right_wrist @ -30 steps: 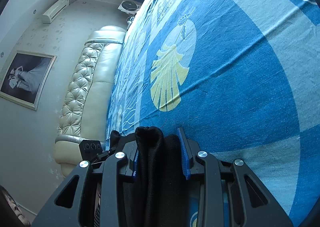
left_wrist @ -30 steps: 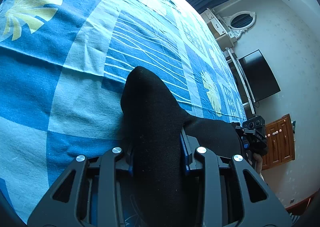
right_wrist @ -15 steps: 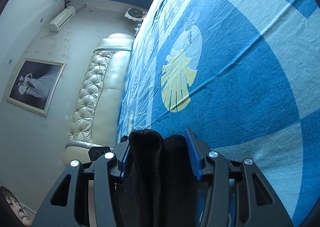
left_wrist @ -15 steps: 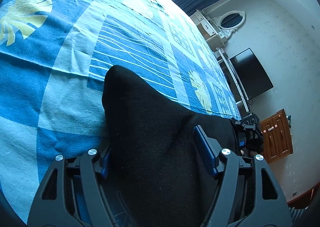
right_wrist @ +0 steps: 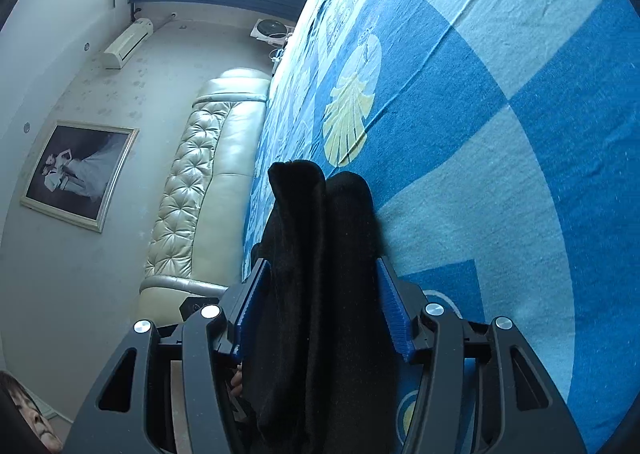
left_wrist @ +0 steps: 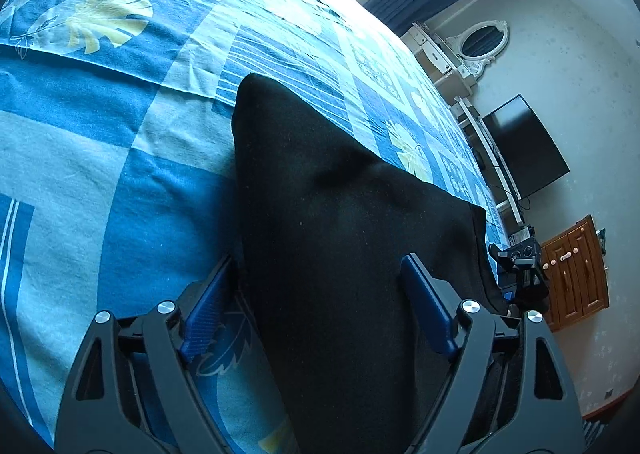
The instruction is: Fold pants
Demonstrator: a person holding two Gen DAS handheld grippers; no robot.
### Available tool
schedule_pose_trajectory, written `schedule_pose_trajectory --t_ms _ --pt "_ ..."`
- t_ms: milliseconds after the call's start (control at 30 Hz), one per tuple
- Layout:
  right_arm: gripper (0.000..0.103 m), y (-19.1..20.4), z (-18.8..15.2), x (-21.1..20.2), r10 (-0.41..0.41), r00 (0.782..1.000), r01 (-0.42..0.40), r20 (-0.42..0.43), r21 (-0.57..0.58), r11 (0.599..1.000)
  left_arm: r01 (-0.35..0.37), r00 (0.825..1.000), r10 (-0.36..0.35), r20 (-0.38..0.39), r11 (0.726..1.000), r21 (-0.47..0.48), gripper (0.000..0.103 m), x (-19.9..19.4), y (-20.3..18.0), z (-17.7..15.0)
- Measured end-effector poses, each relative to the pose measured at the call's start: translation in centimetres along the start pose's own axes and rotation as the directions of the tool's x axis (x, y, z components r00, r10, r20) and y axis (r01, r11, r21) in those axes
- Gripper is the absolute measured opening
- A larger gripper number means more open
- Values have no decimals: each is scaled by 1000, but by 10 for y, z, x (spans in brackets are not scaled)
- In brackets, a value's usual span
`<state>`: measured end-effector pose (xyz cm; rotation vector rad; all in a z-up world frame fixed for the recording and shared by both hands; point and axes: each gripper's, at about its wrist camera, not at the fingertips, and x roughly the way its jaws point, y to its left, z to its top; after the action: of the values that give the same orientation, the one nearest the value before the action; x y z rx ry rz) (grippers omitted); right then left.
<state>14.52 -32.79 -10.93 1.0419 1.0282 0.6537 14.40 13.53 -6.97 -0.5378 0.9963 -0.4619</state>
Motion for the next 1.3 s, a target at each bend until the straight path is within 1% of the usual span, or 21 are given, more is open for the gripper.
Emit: schedule_pose_trajectory --t_ms 133,200,300,433,600,767,833,900,933,967,1000,1100,1300 --pt "54 0 -15 -7 6 1000 -6 -6 0 1000 15 1000 -15 -11 1000 -19 84 -6 -5 -15" --pt "56 0 -21 -10 14 1000 -14 -8 0 1000 3 1000 -3 -16 1000 -27 85 -9 -8 -24" --pt "57 -1 -28 -14 19 1000 -19 -14 2 1000 -34 999 34 -24 999 -4 86 -12 -16 -38" --pt "59 0 -34 -15 22 999 -22 -25 -2 1000 -52 998 53 -47 998 24 90 -15 -25 -53" --pt "59 5 -45 -14 -4 999 2 -51 -29 1000 -59 997 59 -45 998 9 90 -20 -26 -64" --pt "60 8 -52 -11 -35 998 32 -59 -47 998 -115 993 117 -35 992 46 88 -19 -35 -70" --pt "58 12 -53 -6 -75 995 70 -72 -69 995 -122 992 123 -33 992 41 87 -19 -34 -70" --pt "52 16 -55 -2 -124 989 117 -82 -94 989 -128 991 129 -32 991 35 78 -20 -32 -72" --pt "50 16 -55 -1 -132 988 124 -80 -94 988 -113 993 114 -33 993 33 72 -21 -32 -72" --pt "46 14 -56 -2 -124 989 118 -78 -83 990 -99 994 99 -36 995 25 64 -22 -31 -73" --pt "41 11 -56 -3 -114 990 108 -78 -70 992 -100 994 100 -33 995 21 60 -22 -31 -73" --pt "38 8 -58 -5 -106 992 102 -70 -56 993 -105 994 106 -27 994 40 55 -25 -34 -75" --pt "37 10 -59 -4 -121 990 117 -68 -51 992 -113 993 114 -20 992 51 53 -27 -37 -77"
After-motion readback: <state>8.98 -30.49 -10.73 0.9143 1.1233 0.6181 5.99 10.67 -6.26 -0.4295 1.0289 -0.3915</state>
